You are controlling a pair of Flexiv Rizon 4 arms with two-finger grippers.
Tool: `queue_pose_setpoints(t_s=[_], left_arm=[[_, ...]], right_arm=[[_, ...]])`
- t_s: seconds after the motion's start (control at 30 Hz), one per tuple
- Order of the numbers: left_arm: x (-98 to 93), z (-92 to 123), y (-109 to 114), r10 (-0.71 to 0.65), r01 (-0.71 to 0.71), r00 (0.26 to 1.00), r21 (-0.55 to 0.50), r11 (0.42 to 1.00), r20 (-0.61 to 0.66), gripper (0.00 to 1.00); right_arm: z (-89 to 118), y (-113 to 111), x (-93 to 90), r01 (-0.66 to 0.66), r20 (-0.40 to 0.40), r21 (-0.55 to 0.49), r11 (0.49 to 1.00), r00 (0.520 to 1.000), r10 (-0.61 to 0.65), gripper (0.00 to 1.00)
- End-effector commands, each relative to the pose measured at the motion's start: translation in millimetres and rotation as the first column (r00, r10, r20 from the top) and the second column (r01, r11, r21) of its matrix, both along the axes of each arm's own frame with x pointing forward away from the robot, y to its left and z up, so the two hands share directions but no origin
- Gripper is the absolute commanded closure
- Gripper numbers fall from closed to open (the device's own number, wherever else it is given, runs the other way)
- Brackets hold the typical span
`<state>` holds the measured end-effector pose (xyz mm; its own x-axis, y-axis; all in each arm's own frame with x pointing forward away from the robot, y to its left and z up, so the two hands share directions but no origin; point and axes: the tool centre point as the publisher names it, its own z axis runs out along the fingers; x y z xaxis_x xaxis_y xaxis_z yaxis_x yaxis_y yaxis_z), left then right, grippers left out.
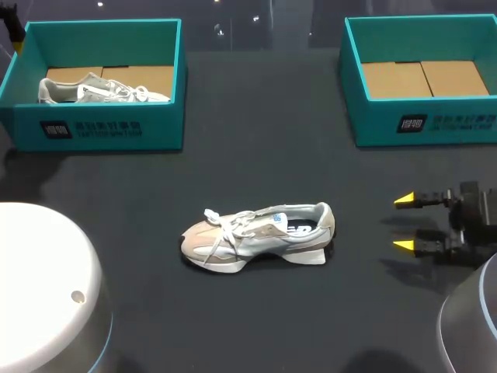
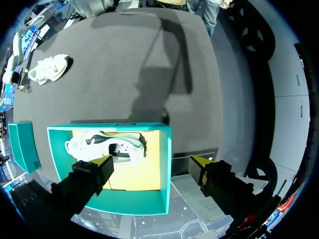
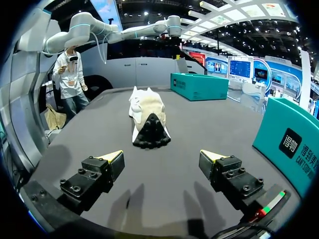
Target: Take the shoe out of the shoebox, open the shoe tongue, remove and reinsert the insole, then place the shoe into the shoebox
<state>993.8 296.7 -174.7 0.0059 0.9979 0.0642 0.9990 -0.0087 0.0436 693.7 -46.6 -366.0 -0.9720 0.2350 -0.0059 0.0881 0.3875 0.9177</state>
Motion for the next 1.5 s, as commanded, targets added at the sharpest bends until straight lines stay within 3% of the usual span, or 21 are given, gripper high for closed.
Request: queue_pose_setpoints(t_s=[0.03, 1.5], left_arm=[[0.5, 0, 0, -0.001, 0.001, 1.000, 0.001, 1.000, -0.001, 0.00], [0.5, 0, 0, -0.001, 0.001, 1.000, 0.001, 1.000, -0.001, 0.00]], right_arm=[[0, 3, 1.2, -0.001, -0.003, -0.006, 1.000, 1.000, 0.000, 0.00], [-30, 70, 17.1, -0.023, -0.011, 0.025, 0.999, 1.000, 0.023, 0.00]])
